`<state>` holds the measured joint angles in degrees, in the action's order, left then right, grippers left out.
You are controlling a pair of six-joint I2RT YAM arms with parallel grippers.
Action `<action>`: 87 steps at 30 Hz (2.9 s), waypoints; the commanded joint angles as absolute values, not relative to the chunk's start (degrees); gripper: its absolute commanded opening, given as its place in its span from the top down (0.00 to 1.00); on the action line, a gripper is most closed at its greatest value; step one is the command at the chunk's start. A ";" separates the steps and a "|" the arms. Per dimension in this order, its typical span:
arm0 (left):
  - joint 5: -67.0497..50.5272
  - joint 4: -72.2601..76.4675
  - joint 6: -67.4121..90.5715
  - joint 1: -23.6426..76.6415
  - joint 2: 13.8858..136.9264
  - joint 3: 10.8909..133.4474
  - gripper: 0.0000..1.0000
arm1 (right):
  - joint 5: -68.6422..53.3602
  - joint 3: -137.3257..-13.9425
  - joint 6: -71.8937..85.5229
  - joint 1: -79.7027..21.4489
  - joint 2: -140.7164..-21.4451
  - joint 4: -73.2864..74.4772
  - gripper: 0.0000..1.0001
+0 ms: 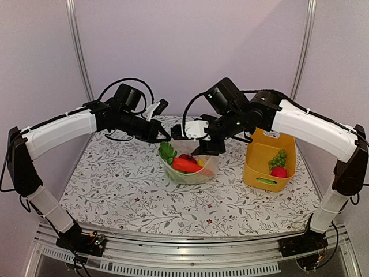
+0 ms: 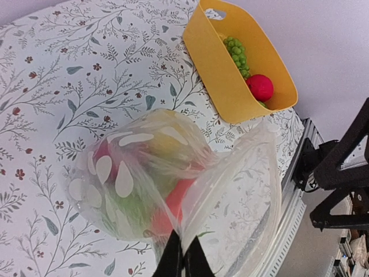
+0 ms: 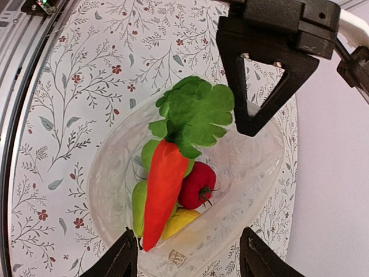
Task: Place the food in the zip-top bag and seal the zipper
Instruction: Place the fake vegetable in the zipper food storage bag, then adjust the zipper food storage bag at the center of the board.
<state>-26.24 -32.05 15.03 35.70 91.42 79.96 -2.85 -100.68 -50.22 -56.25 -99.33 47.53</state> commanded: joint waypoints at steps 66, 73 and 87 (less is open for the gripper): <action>-12.84 -47.78 8.65 43.76 94.28 96.30 1.00 | -9.29 -100.39 -41.89 -59.28 -103.32 49.21 0.97; -10.82 -47.23 9.22 41.31 93.57 94.63 1.00 | -7.34 -98.21 -42.60 -59.06 -102.24 47.36 0.97; -11.22 -46.11 6.96 38.04 97.45 92.44 0.77 | -6.69 -97.91 -42.43 -59.06 -103.20 47.81 0.97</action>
<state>-9.87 -45.84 7.42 39.00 94.37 92.14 -6.37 -98.06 -42.65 -59.44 -102.45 47.11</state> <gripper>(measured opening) 0.286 0.029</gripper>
